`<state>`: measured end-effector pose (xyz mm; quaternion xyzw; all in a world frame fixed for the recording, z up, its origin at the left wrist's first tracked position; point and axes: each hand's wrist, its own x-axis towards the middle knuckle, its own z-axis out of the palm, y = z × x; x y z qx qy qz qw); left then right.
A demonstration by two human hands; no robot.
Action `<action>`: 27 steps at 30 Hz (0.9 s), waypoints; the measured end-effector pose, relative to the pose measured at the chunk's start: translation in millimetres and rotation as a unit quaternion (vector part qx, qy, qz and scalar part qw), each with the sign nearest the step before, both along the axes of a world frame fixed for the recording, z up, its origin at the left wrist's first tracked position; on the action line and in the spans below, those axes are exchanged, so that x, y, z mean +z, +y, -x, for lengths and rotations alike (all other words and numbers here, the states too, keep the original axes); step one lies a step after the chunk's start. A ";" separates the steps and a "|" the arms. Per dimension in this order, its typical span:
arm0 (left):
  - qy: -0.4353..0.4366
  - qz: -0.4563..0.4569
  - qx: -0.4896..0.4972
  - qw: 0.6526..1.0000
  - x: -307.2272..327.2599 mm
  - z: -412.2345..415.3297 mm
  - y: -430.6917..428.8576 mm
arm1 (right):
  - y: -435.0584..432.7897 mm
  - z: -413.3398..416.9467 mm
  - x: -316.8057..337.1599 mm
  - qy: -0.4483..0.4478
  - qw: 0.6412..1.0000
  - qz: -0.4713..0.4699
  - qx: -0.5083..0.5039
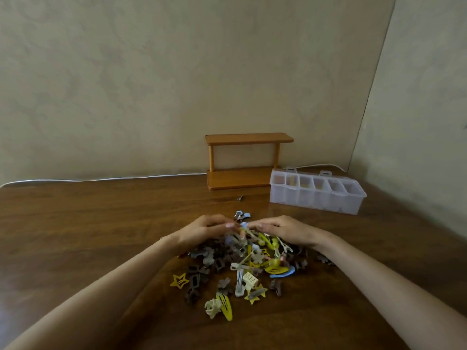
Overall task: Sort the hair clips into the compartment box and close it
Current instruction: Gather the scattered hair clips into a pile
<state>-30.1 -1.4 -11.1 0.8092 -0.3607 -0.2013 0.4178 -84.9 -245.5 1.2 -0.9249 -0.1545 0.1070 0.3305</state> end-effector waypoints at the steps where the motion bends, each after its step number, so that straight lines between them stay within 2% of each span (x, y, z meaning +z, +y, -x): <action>1: 0.003 0.047 0.048 0.998 3.1 -0.7 0.5 | 2.4 2.7 1.9 0.008 0.999 -0.044 0.000; 4: -0.025 0.104 0.141 0.984 13.1 -10.3 1.1 | 2.2 7.3 6.1 -0.041 0.989 -0.129 -0.063; 8: -0.009 0.030 0.141 0.990 14.6 -29.7 -6.3 | -17.1 6.2 6.8 -0.085 0.978 -0.134 -0.136; 13: 0.041 -0.075 0.142 0.986 9.6 -50.9 -32.3 | -46.6 17.0 7.8 -0.110 0.974 -0.072 -0.183; 17: 0.030 -0.118 0.156 0.980 11.4 -65.9 -56.9 | -74.5 37.8 4.2 -0.141 0.970 0.036 -0.194; 20: 0.007 -0.139 0.149 0.979 12.8 -68.3 -75.1 | -86.9 49.2 1.9 -0.166 0.960 0.059 -0.216; 22: 0.003 -0.139 0.122 0.983 14.3 -64.2 -81.6 | -92.2 54.7 6.2 -0.123 0.969 0.044 -0.212; 24: 0.018 -0.132 0.084 0.988 17.2 -56.9 -80.5 | -96.1 59.7 14.0 -0.014 0.982 0.010 -0.187; 27: 0.065 -0.114 0.040 0.991 20.2 -42.5 -68.5 | -98.4 64.2 22.7 0.143 0.979 -0.021 -0.142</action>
